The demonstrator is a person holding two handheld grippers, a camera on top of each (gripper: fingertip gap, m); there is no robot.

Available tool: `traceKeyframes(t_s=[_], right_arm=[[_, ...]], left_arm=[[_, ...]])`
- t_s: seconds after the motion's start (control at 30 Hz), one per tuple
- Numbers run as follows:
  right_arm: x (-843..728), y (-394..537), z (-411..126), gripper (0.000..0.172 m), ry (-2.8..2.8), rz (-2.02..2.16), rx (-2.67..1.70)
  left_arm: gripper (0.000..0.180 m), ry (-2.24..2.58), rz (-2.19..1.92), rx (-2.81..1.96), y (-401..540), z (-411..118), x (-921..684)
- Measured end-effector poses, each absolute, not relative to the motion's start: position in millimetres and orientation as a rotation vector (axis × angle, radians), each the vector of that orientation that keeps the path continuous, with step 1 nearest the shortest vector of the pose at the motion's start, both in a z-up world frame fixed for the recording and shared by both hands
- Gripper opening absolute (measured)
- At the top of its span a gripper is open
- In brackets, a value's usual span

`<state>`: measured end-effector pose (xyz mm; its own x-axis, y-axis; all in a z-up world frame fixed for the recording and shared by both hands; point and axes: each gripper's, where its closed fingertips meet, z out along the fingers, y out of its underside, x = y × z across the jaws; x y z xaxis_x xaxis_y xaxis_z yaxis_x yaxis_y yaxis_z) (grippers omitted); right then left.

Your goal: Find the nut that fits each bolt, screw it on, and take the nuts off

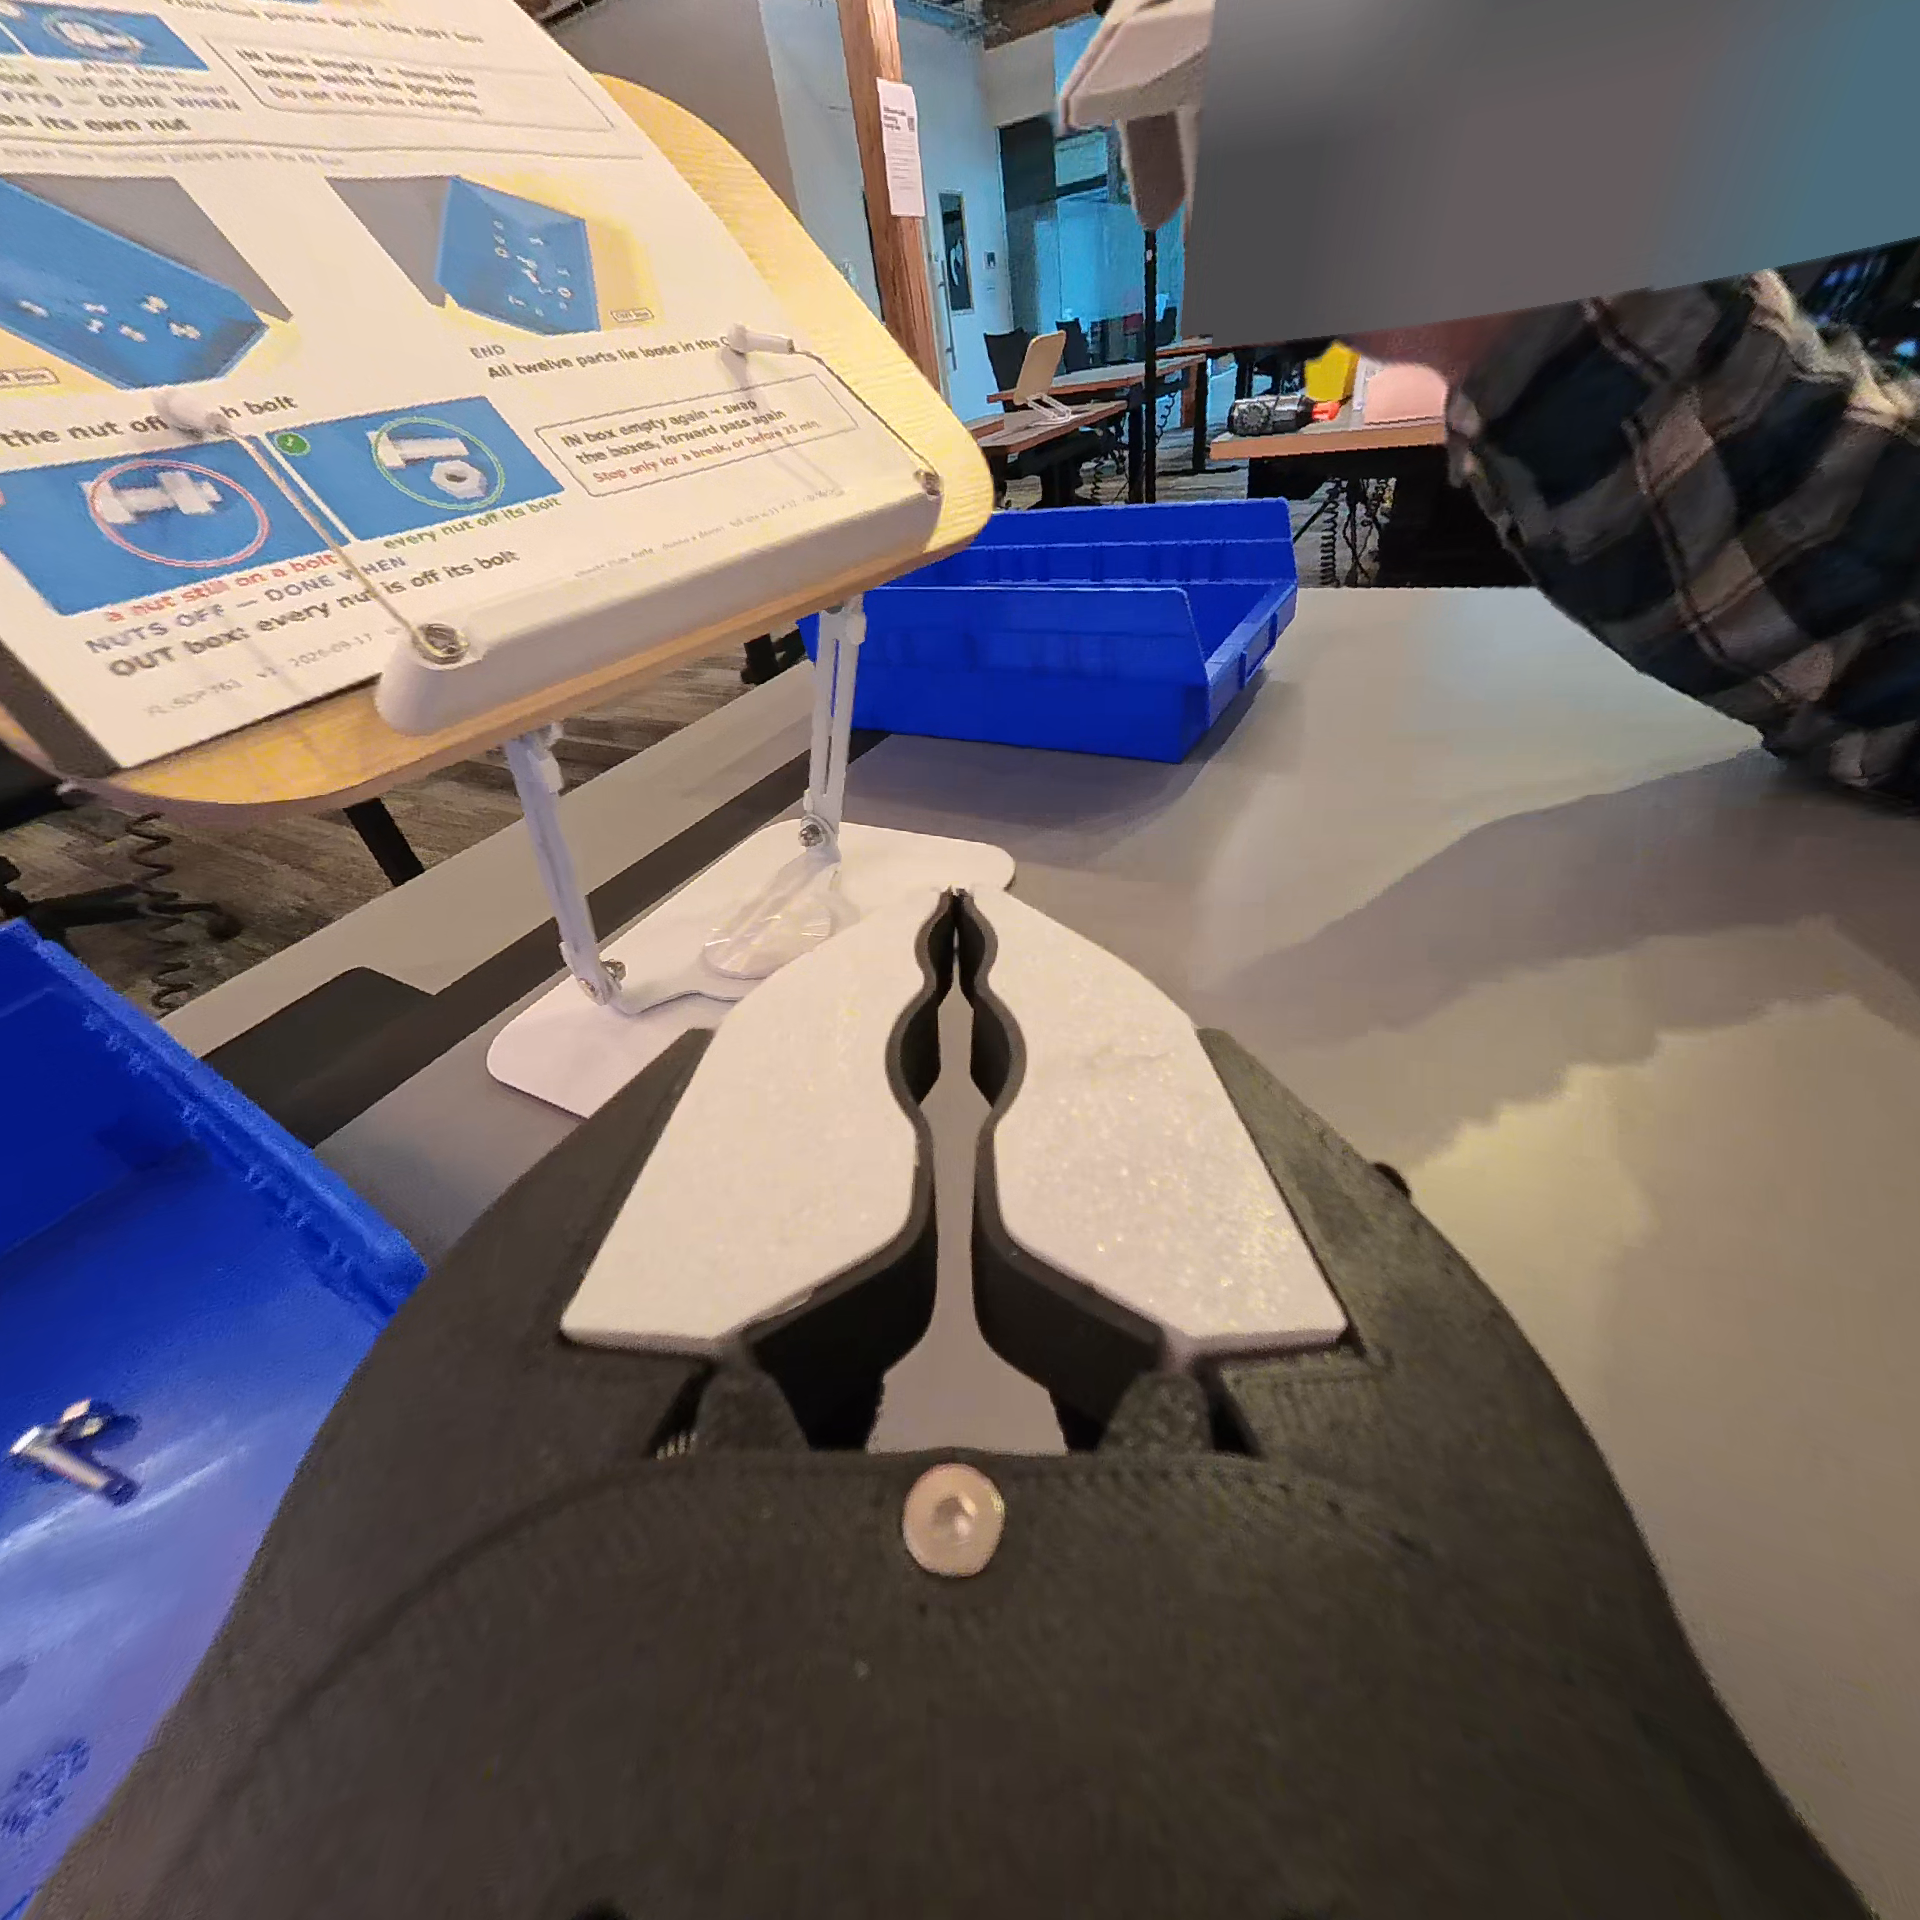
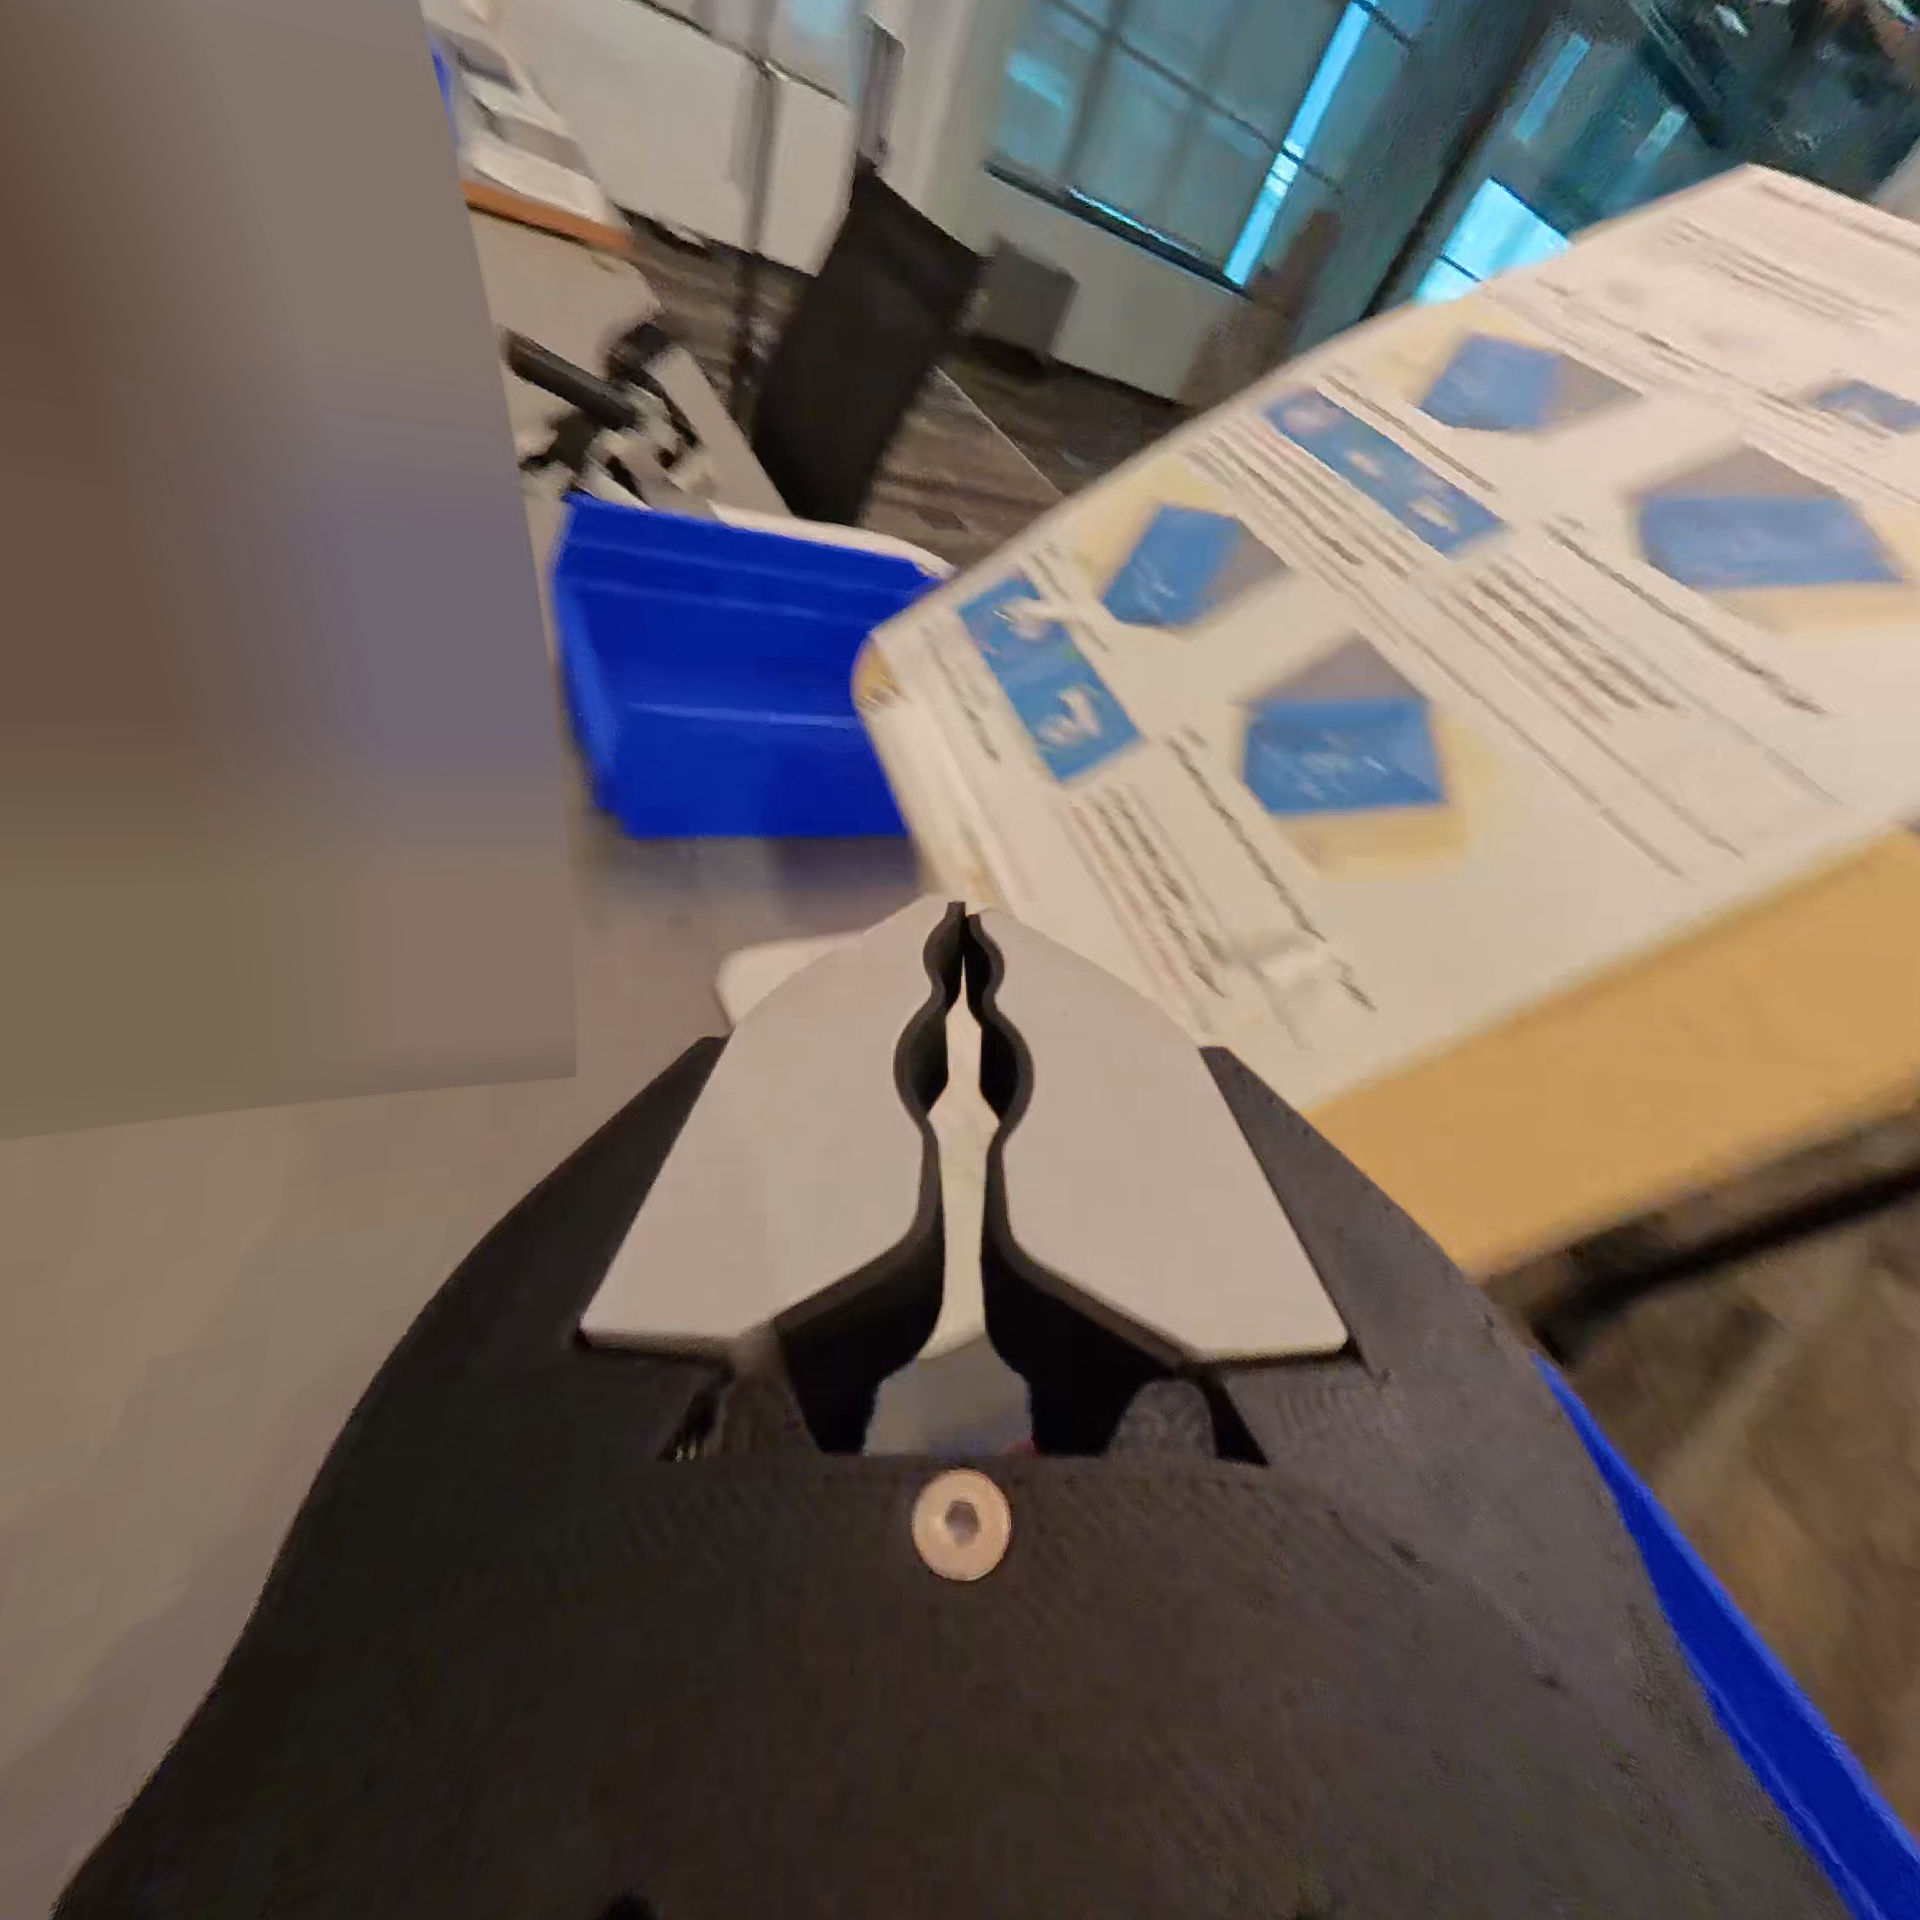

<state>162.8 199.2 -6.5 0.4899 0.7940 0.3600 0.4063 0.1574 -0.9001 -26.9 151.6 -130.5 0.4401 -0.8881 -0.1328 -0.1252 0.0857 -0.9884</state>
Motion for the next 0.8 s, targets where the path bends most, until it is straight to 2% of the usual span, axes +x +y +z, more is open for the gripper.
traceKeyframes(t_s=[0.13,0.3,0.43,0.53,0.63,0.8], right_arm=[[82.9,177.6,-44.2,0.0,-1.182,0.555,-1.388],[7.0,171.0,-133.0,0.0,-1.199,0.679,-1.407],[-29.8,154.1,-184.1,0.0,-1.305,0.78,-1.416],[-37.5,140.9,-198.4,0.0,-1.396,0.795,-1.396],[-31.6,142.4,-204.7,0.0,-1.405,0.807,-1.419],[-23.9,143.0,-202.3,0.0,-1.398,0.851,-1.411]], left_arm=[[0.0,0.958,-0.708,-1.395,154.6,-127.6,-37.5],[0.0,0.879,-0.605,-1.442,169.5,-121.8,-64.0],[0.013,0.864,-0.301,-1.517,205.2,-116.2,-111.7],[0.026,0.965,-0.204,-1.56,232.4,-116.1,-131.9],[0.048,1.118,-0.239,-1.673,264.3,-132.1,-136.7],[0.055,1.387,-0.114,-1.893,319.5,-184.3,-158.4]])
